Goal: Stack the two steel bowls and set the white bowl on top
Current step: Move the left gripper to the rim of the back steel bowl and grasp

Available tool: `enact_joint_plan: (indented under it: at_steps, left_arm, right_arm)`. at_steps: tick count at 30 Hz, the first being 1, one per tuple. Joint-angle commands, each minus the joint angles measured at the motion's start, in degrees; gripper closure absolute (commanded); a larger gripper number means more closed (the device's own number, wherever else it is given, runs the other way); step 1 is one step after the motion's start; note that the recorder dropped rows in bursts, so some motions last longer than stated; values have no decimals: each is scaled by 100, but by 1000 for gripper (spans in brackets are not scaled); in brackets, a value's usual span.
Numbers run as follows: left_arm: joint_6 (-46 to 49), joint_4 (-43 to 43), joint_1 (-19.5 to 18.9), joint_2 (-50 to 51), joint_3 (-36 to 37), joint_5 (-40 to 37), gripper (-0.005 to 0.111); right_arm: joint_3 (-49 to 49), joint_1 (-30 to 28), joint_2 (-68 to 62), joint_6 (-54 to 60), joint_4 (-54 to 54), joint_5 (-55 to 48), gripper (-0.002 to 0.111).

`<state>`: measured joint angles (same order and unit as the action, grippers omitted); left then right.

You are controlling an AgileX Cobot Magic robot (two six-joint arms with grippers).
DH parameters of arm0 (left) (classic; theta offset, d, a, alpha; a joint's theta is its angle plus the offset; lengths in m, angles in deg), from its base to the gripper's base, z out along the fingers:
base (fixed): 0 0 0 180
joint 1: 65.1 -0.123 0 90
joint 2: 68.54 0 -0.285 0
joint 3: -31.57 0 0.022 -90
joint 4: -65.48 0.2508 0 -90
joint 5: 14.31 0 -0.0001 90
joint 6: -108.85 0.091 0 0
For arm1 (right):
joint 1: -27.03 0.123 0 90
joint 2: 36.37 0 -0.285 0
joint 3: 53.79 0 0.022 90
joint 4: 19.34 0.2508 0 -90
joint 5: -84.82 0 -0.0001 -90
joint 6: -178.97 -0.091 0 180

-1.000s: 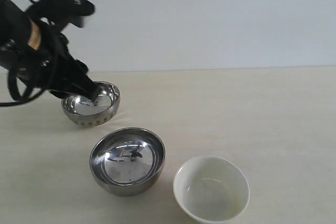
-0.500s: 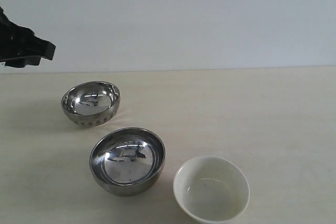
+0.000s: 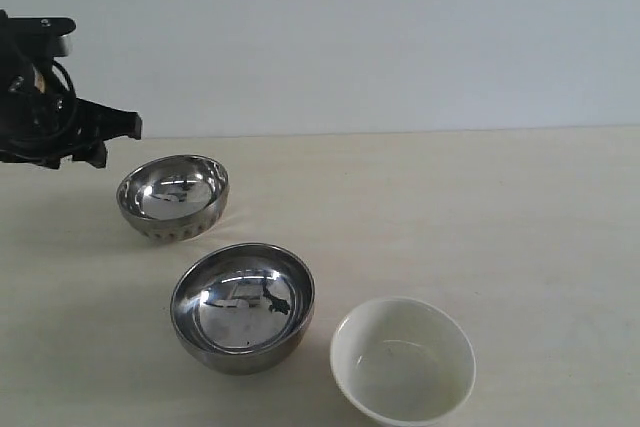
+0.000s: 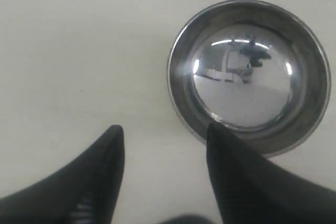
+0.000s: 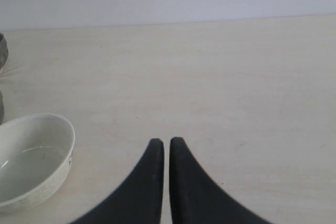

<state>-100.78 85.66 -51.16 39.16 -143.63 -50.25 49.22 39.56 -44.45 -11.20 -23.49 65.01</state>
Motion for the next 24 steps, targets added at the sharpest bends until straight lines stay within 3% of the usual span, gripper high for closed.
enact_joint_plan:
  at_steps: [1,6,18,24]
  left_arm:
    - [136,-282,-12,593,-659,85,62]
    - [220,-307,-22,1415,-1243,-65,62]
    - [313,-437,-267,1805,-1295,-152,62]
    - [912,-879,-267,1980,-1295,40,62]
  right_arm:
    - [-23,-5,29,3,-44,24,108]
    - [-23,-5,29,3,-44,24,108]
    - [-23,-5,29,3,-44,24,108]
    - [-23,-5,29,3,-44,24,108]
